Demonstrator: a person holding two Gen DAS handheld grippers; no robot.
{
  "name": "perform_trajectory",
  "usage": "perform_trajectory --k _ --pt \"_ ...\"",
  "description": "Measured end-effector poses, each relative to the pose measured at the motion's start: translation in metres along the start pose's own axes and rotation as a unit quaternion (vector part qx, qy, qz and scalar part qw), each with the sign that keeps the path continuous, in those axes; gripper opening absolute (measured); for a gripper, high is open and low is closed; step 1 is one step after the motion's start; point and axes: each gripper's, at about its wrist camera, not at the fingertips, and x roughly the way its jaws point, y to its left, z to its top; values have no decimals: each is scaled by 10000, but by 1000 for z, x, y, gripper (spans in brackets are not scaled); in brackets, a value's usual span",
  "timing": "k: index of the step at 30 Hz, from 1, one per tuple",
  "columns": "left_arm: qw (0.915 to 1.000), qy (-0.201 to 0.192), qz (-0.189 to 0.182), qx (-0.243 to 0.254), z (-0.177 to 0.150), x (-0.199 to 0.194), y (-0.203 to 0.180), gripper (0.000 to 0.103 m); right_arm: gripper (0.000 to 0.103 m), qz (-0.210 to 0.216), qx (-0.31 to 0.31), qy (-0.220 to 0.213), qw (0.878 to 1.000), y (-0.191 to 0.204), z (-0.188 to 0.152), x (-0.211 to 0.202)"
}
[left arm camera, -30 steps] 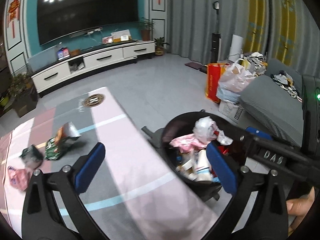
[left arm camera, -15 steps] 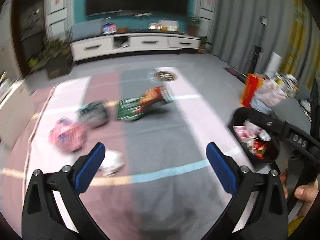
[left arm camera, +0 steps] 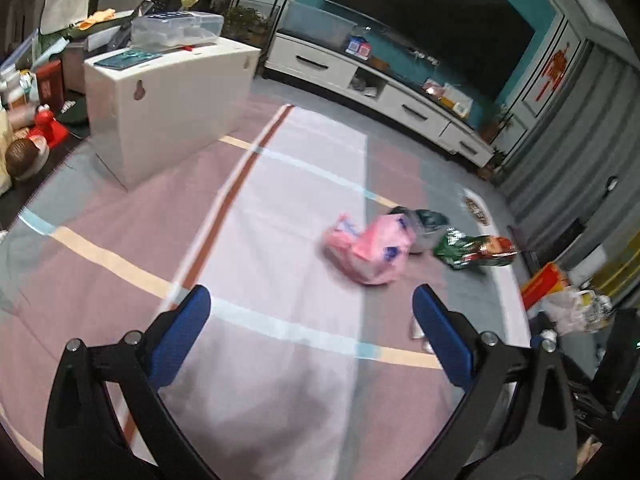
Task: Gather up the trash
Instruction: 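Grasp the white tissue with the right tool while the left tool grasps the pink bag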
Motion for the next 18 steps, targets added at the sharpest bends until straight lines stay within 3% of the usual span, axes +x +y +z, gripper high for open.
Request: perform_trajectory --k 3,5,7,11,15,18 --pt "9998 162 -89 -112 -2 8 7 100 97 47 -241 144 9996 25 5 23" --pt "9996 245 -86 -76 -4 14 6 100 91 -31 -400 263 9988 36 6 38" --pt "9996 281 -84 -51 -4 17 5 100 76 -104 -509 424 9977 44 6 55" --pt "9993 320 -168 -94 -2 24 1 100 63 -4 -460 660 9968 48 7 77" --pt "9990 349 -288 41 0 33 -12 100 25 -238 -612 776 9948 51 7 91" --pt "9988 321 -321 175 4 40 -25 100 21 -26 -365 565 9977 41 13 79"
